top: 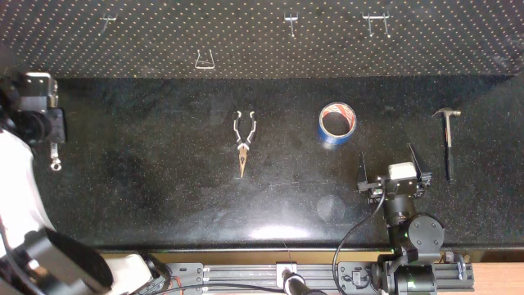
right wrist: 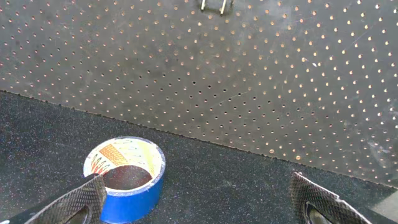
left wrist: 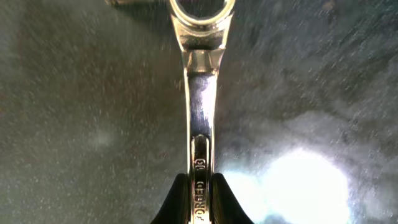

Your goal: Place Tools Onto Pegboard

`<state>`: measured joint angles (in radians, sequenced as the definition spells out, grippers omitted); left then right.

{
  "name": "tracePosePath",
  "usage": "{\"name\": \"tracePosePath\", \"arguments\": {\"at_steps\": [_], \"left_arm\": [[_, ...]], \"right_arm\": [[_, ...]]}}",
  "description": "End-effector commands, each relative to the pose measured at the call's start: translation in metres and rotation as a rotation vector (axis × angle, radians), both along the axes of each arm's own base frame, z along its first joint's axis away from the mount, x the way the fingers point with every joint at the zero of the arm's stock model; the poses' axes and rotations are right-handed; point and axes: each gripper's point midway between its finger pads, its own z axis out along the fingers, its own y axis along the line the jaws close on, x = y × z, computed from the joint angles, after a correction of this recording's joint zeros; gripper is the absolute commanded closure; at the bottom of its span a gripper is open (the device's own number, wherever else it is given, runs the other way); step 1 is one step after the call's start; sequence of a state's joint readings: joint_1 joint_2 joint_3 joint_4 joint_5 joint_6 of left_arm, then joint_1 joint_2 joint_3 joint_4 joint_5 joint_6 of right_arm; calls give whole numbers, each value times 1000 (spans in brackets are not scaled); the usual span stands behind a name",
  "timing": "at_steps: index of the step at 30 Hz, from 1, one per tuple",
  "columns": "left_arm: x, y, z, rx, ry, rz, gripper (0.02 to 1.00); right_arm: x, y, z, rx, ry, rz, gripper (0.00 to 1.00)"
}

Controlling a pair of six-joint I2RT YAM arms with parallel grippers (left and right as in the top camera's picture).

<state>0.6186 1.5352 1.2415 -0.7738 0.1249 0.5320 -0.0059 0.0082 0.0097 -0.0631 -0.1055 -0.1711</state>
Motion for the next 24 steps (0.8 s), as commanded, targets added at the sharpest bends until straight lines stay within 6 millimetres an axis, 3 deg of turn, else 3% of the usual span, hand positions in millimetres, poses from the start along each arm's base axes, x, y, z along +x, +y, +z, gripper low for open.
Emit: {"name": "tracePosePath", "arguments": {"at_steps": [1,7,13,19,24], "left_arm": [[-11,-25,27,32,-163,39,989],[-14,-66,39,89,-310,-28,989],[-14,-79,50,88,-457,41,989],[-8,-92,79,59,-704,93,989],[-5,-106,85,31,-749,67,989]], "right_arm": [[0,0,-2,-10,2,-1,38],[0,0,-2,-10,2,-1,38],[0,0,-2,-10,2,-1,38],[0,0,-2,-10,2,-1,38],[0,0,-2,-10,2,-1,38]]}}
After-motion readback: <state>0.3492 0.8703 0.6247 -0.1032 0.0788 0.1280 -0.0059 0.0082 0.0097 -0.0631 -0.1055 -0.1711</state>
